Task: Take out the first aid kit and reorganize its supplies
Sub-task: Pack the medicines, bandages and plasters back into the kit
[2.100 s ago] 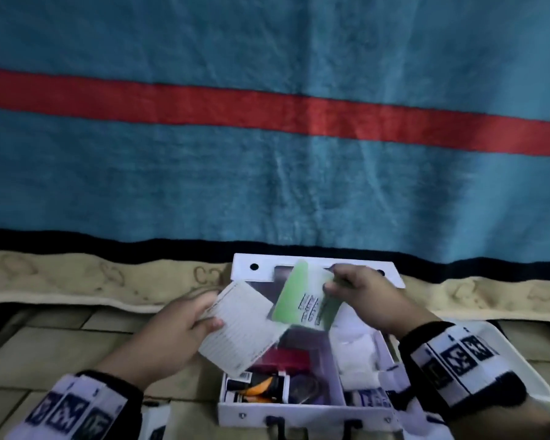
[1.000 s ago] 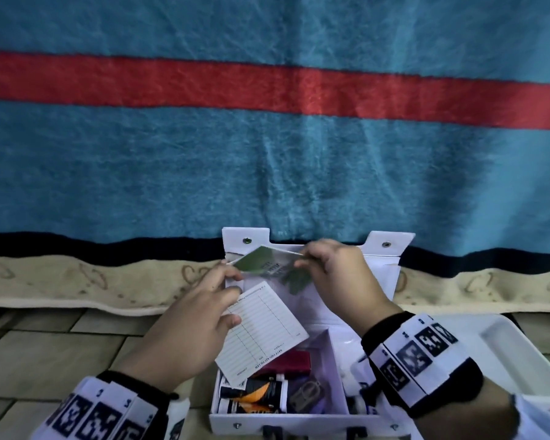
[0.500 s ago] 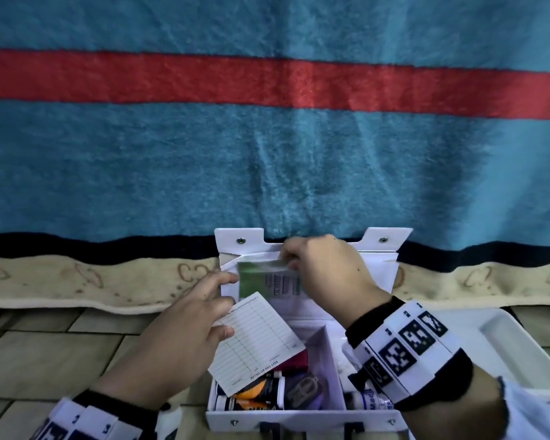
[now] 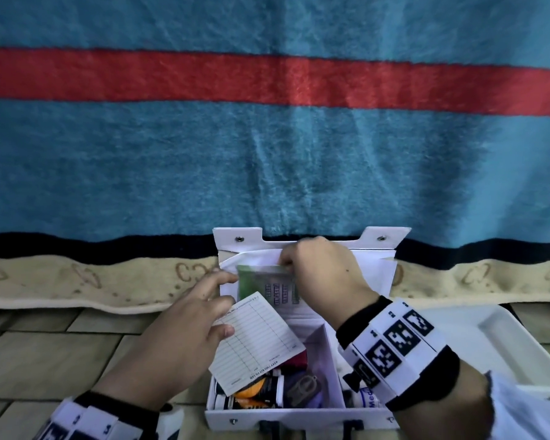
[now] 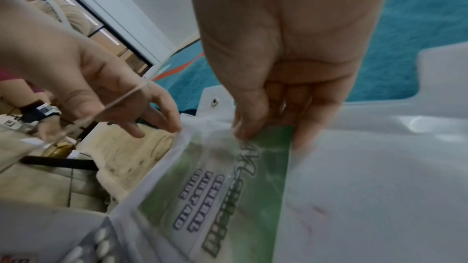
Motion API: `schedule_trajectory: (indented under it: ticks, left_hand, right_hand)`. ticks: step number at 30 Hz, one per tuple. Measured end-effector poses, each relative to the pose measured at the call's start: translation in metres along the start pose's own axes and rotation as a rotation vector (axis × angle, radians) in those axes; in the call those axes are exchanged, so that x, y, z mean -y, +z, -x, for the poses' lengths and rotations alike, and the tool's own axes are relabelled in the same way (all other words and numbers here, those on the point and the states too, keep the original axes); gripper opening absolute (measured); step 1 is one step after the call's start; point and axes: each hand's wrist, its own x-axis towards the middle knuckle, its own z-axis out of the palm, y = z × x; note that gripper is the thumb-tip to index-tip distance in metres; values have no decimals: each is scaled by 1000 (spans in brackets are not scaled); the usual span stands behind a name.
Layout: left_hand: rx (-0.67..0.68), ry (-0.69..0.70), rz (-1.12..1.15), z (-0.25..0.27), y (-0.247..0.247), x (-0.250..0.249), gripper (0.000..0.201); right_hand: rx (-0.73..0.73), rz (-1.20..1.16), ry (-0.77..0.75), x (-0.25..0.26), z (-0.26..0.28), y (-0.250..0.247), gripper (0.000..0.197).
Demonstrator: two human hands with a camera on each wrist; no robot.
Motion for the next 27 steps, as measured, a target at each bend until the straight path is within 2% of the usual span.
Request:
schedule_trajectory:
  ticks: [9, 14, 18, 23, 27]
  left_hand:
    - [-14, -33, 25, -2, 2, -4, 24]
    - [-17, -59, 27, -2, 3, -5, 24]
    - [-26, -93, 25, -2, 4, -11, 30]
    - [-43, -115, 7, -2, 5, -15, 33]
    - [-45, -125, 1, -1, 4, -19, 26]
  right_hand:
    - [33, 45, -78, -3, -2, 4, 32]
    - [50, -160, 17, -11, -1, 15, 27]
    - [99, -155, -27, -9, -1, 18, 29]
    - [-70, -94, -30, -3, 10, 19, 32]
    - [-9, -72, -72, -7, 6, 16, 38]
